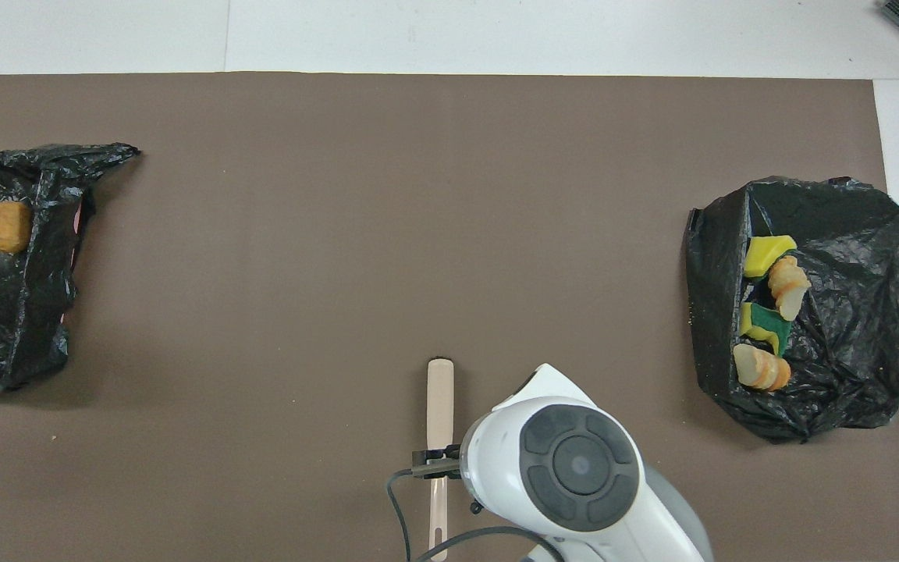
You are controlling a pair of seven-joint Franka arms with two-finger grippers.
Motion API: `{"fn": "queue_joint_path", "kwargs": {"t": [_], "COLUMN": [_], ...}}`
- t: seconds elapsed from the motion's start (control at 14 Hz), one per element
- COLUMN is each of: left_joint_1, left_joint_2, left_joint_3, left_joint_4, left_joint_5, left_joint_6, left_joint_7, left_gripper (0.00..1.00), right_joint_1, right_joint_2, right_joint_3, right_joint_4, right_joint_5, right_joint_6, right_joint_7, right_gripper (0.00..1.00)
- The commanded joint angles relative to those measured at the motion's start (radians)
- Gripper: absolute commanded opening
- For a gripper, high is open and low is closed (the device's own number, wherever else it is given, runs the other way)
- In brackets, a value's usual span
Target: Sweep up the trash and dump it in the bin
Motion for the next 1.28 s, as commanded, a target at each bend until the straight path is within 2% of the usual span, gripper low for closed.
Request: {"fn": "queue_joint_path", "kwargs": {"t": [0.0,0.21,0.36,0.57,0.64,0.78,0.93,1.21], "left_joint_1": [-0.012,-0.034,-0.040,-0.048,-0.035,0.009,0.008,-0.055], "left_joint_2": [-0.051,-0.074,-0.098,-0.121,-0.135,-0.205,-0.216,-0.210], "left_joint_3": [0.010,0.008,0.007,0.008,0.008,0.013,0.013,0.000], "left_joint_4": [-0.041,-0.035,-0.042,-0.044,-0.064,-0.180,-0.197,-0.164], "left_joint_5": [0.061,0.108,0.159,0.234,0.251,0.264,0.303,0.281], "left_joint_6": [0.024,0.073,0.080,0.126,0.164,0.292,0.274,0.085], "left_joint_7": [-0.033,-0.042,-0.070,-0.115,-0.131,-0.152,-0.203,-0.209], "left_gripper": [0.00,0.00,0.00,0.00,0.00,0.00,0.00,0.00], "right_joint_1": [-0.118,-0.254,-0.340,-0.405,-0.416,-0.440,-0.477,-0.561], "right_joint_2": [-0.081,-0.125,-0.125,-0.124,-0.124,-0.122,-0.118,-0.090], "right_joint_3": [0.004,0.004,0.004,0.005,0.005,0.005,0.004,0.005], "right_joint_4": [-0.005,0.008,0.040,0.063,0.075,0.095,0.132,0.238], "right_joint_5": [-0.012,-0.013,-0.013,-0.083,-0.117,-0.159,-0.196,-0.197], "right_joint_6": [-0.044,-0.073,-0.095,-0.109,-0.121,-0.139,-0.153,-0.199], "right_joint_7": [-0.075,-0.187,-0.270,-0.358,-0.358,-0.361,-0.362,-0.366], "right_gripper": [1.00,1.00,1.00,1.00,1.00,1.00,1.00,1.00]}}
